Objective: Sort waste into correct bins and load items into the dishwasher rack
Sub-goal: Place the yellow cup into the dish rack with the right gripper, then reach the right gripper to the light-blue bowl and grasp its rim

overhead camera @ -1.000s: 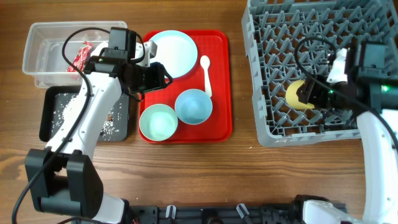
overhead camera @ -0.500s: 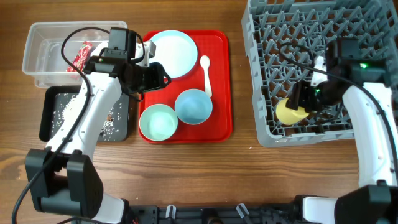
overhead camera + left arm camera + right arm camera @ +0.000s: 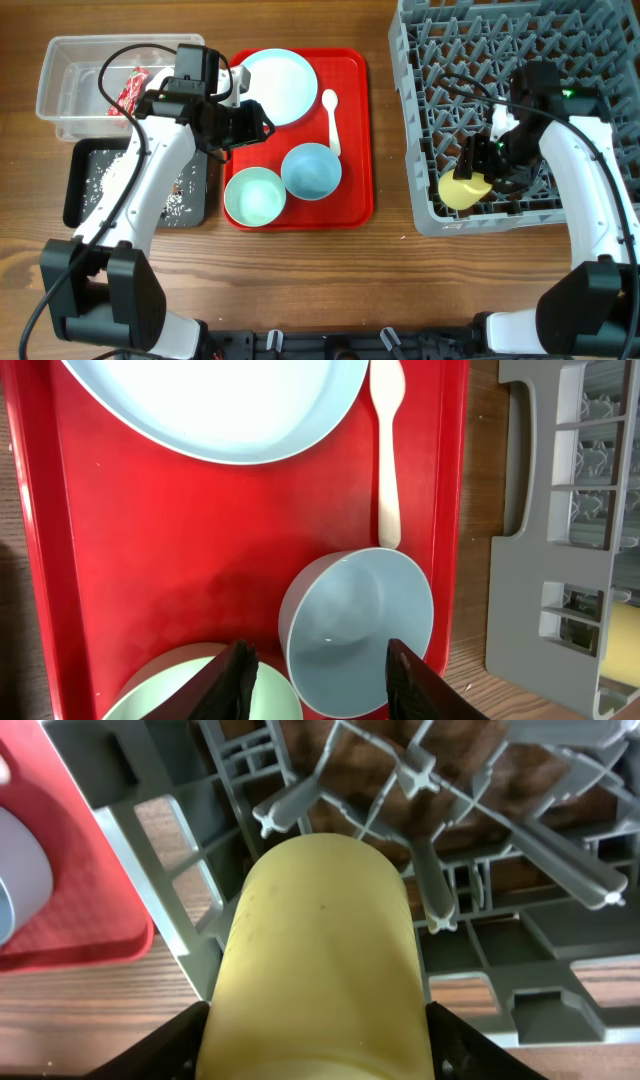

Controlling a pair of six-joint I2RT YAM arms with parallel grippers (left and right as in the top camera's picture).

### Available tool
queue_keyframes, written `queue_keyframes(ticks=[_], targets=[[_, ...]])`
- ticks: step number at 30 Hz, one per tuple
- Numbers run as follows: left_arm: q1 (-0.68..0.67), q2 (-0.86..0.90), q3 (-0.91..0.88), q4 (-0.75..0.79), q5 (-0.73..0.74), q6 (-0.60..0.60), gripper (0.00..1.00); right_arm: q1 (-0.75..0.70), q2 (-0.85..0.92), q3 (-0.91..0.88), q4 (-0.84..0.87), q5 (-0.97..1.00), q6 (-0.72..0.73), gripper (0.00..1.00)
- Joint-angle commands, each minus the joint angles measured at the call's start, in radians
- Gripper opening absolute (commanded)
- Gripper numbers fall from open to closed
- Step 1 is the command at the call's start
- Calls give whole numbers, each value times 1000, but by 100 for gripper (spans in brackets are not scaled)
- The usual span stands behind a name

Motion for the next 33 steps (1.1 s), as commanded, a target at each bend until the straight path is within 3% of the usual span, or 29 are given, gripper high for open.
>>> queue_keyframes(ticks=[1, 10, 18, 23, 25, 33], targets=[[1, -18, 14, -1, -10, 10, 44, 6, 9, 9, 35, -17, -14, 72], [2, -19, 14, 5, -13, 10, 44, 6, 9, 103, 38, -40, -24, 75], [87, -82, 95, -16, -13, 9, 54, 146, 9, 324, 107, -129, -27, 76], [203, -193, 111, -25, -13, 9, 70, 342, 47, 324, 250, -117, 51, 75], [254, -227, 111, -38, -13, 9, 83, 414, 89, 324, 291, -98, 73, 75], [404, -257, 111, -70, -13, 9, 100, 547, 317, 324, 319, -92, 96, 69]])
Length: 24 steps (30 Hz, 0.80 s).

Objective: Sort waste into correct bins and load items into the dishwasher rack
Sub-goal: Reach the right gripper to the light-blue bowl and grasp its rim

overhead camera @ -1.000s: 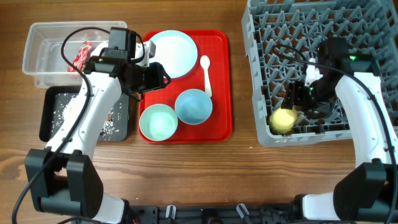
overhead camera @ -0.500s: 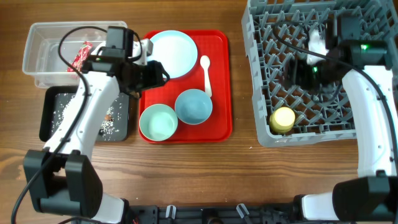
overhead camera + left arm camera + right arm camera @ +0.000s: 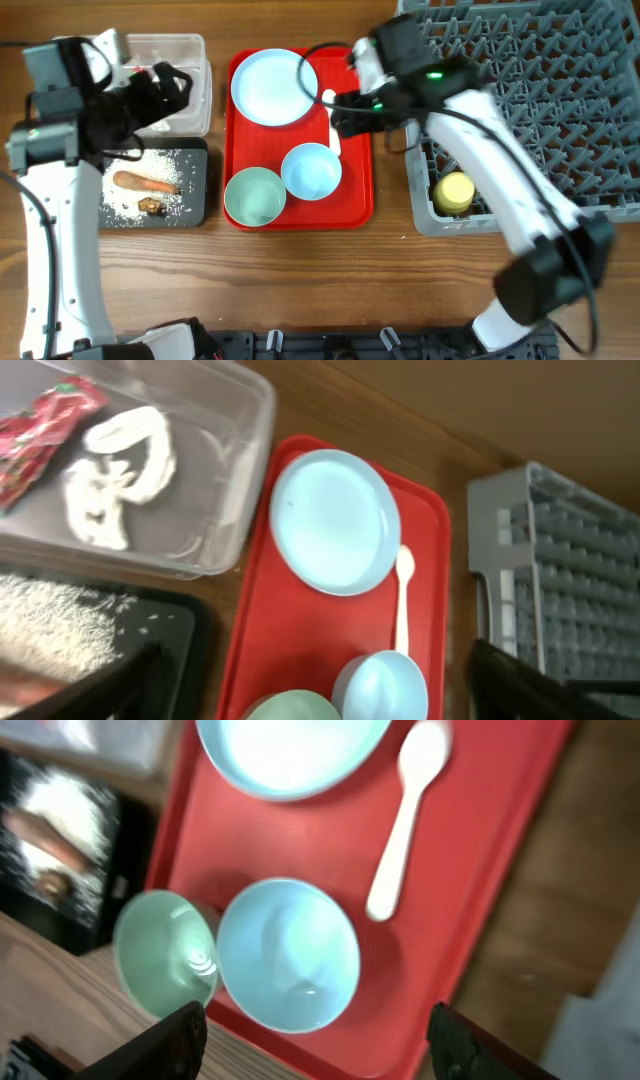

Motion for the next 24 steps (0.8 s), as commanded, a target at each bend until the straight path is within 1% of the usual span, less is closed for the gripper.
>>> queue_keyframes(ticks=[1, 6, 13, 15, 20, 22, 24], targets=[[59, -3, 6, -15, -2, 6, 100, 36, 118, 8, -7, 10, 33, 67], [72, -2, 6, -26, -2, 7, 100, 42, 216, 7, -11, 18, 51, 64], [72, 1, 6, -26, -2, 7, 100, 42, 264, -44, 18, 21, 51, 52], [72, 1, 6, -26, -2, 7, 100, 42, 264, -63, 38, 21, 51, 47], [72, 1, 6, -26, -2, 6, 100, 43, 265, -130, 100, 21, 53, 45], [72, 1, 6, -26, -2, 6, 100, 43, 265, -156, 126, 21, 56, 40], [72, 1, 6, -26, -2, 7, 100, 43, 265, -160, 131, 22, 56, 26]])
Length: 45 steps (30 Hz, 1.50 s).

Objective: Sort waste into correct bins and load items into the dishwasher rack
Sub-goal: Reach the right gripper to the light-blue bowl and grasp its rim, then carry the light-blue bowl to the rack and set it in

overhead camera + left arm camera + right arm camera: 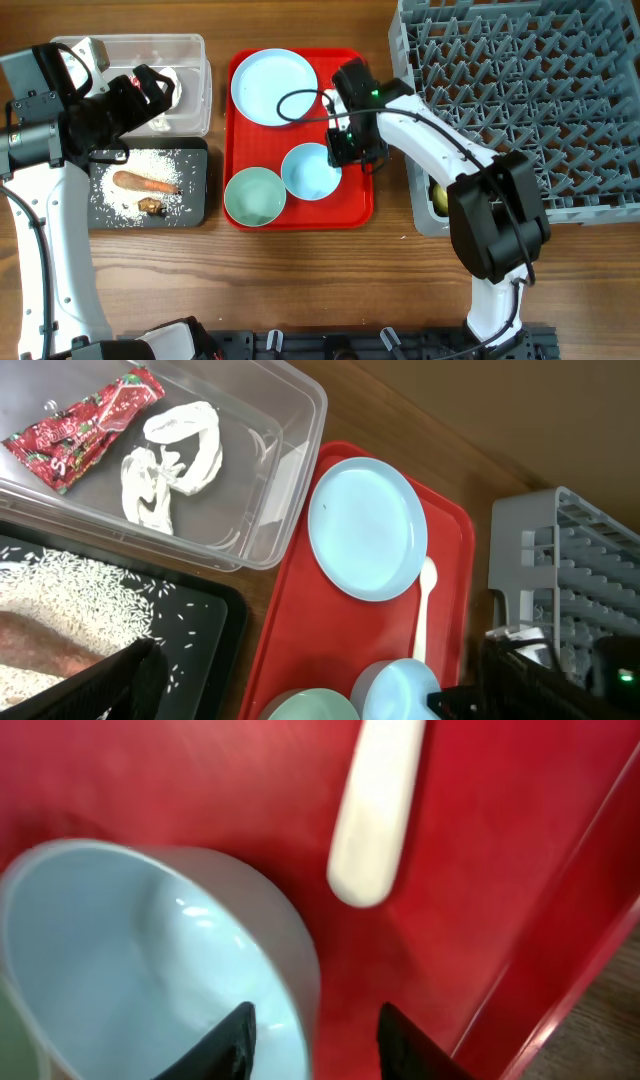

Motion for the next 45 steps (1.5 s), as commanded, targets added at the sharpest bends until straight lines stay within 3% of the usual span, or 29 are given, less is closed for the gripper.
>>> queue_keyframes(ticks=[1, 4, 8, 18, 26, 32, 34, 39, 45], targets=[[4, -1, 6, 0, -2, 9, 100, 0, 22, -20, 13, 17, 1, 25], [4, -1, 6, 0, -2, 9, 100, 0, 22, -20, 18, 26, 4, 23], [4, -1, 6, 0, -2, 9, 100, 0, 22, -20, 24, 36, 4, 4], [4, -1, 6, 0, -2, 9, 100, -19, -123, 30, -5, 221, 47, 4], [4, -1, 6, 0, -2, 9, 100, -27, -393, 71, -30, 791, 80, 4], [4, -1, 6, 0, -2, 9, 100, -34, -428, 69, 99, 1307, 64, 4], [4, -1, 6, 0, -2, 9, 100, -56, -409, 69, 198, 1401, -21, 4], [4, -1, 6, 0, -2, 9, 100, -137, -332, 69, 461, 1406, -293, 4], [4, -1, 6, 0, -2, 9, 100, -214, -212, 69, 740, 1405, -476, 4]])
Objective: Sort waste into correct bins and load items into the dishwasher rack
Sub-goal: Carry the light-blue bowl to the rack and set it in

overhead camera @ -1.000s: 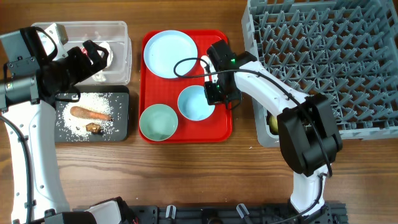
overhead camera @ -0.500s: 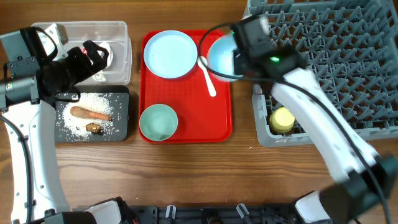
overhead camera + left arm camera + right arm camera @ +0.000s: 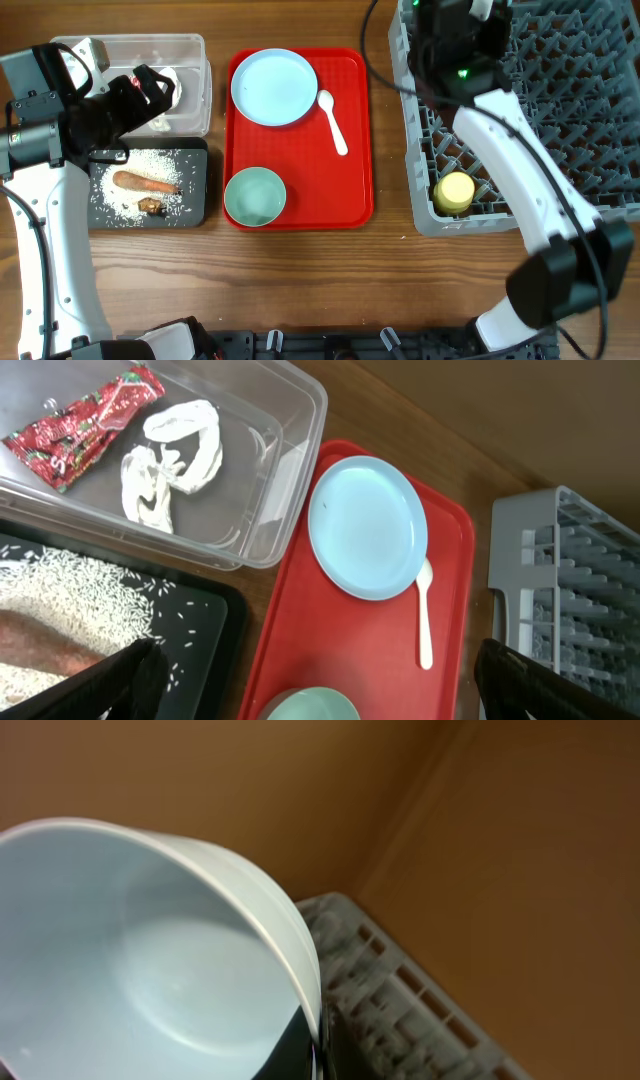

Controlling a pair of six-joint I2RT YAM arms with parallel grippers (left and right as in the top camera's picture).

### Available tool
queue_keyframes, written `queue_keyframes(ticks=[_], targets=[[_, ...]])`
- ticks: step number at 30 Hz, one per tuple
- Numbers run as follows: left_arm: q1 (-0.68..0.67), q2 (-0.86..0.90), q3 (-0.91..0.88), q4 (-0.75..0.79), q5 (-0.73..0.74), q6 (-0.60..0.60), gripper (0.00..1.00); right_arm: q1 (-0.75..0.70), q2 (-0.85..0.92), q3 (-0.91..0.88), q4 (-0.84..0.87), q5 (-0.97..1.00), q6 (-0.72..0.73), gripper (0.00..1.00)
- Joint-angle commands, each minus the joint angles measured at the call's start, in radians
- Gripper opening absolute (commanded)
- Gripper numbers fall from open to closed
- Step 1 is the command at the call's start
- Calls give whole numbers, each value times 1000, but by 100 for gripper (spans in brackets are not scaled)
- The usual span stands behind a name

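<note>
A light blue bowl (image 3: 140, 950) fills the right wrist view, tilted in the air, with my right gripper (image 3: 312, 1055) shut on its rim. In the overhead view that gripper (image 3: 452, 22) is raised over the far left of the grey dishwasher rack (image 3: 560, 120). A yellow cup (image 3: 455, 192) lies in the rack's near left corner. The red tray (image 3: 355, 160) holds a blue plate (image 3: 268, 88), a white spoon (image 3: 333, 122) and a green bowl (image 3: 254, 196). My left gripper (image 3: 150, 88) hangs open and high over the clear bin (image 3: 190, 60).
The clear bin holds a red wrapper (image 3: 85, 420) and crumpled white paper (image 3: 170, 455). In front of it a black tray (image 3: 195, 200) carries rice and a carrot (image 3: 140, 181). Bare wood table (image 3: 330, 280) lies in front of the trays.
My right gripper was down at the blue bowl's rim on the red tray. It now holds that bowl up over the rack's far left. The left arm has not moved.
First my right gripper held the yellow cup in the rack and my left hovered low over the tray. Then the cup lay in the rack, my right was open above the tray and my left was high over the bins. My right then reached the blue bowl and now holds it.
</note>
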Motion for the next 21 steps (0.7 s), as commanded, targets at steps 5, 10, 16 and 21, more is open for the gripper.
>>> queue_keyframes(ticks=[5, 10, 16, 21], targets=[[4, -1, 6, 2, -2, 9, 100, -56, 179, 3, 262, -29, -343, 4], [4, -1, 6, 2, -2, 8, 100, -53, 276, 3, 362, -43, -550, 4], [4, -1, 6, 2, -2, 9, 100, -53, 354, 3, 400, -43, -639, 4], [4, -1, 6, 2, -2, 9, 100, -50, 370, 3, 405, -48, -636, 4]])
